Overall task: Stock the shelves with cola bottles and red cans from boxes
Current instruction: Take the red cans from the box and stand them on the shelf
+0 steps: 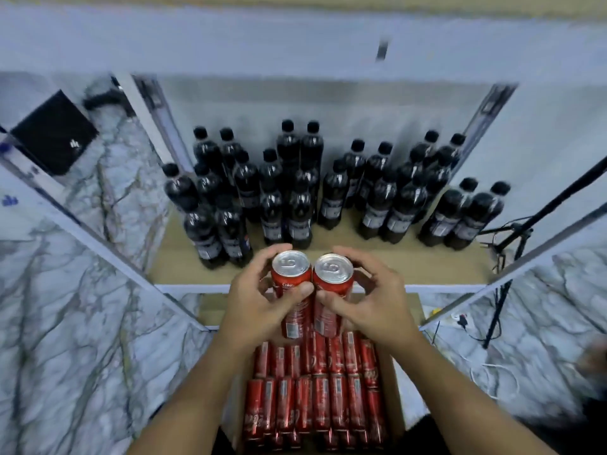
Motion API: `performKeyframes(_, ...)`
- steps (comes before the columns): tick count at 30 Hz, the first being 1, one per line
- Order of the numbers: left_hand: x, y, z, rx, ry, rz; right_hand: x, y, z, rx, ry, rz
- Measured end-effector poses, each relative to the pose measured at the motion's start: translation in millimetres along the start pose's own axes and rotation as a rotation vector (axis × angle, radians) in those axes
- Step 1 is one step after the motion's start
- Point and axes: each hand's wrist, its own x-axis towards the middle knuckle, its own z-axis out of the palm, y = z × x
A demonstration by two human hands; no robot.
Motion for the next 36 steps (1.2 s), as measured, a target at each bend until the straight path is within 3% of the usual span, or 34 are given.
performKeyframes(9,26.7,249.6,-47.4,-0.110,0.033,0.144,46.9,-246.0,-49.0,0.176,0.025,-0.127)
performKeyframes(17,75.8,365.3,-92.9,-0.138,0.068,0.283,116.0,-364.9,-42.9,0.304,-0.019,-0.217)
performKeyframes(24,163.4,374.8,-116.3,-0.043,0.074,0.344,198.2,-373.5,-22.3,0.271,-0.063,-0.210)
performKeyframes(36,323.2,332.7,-101.2,-0.028,0.092,0.276,337.0,-328.8,-14.8,0.144,0.002,-0.226)
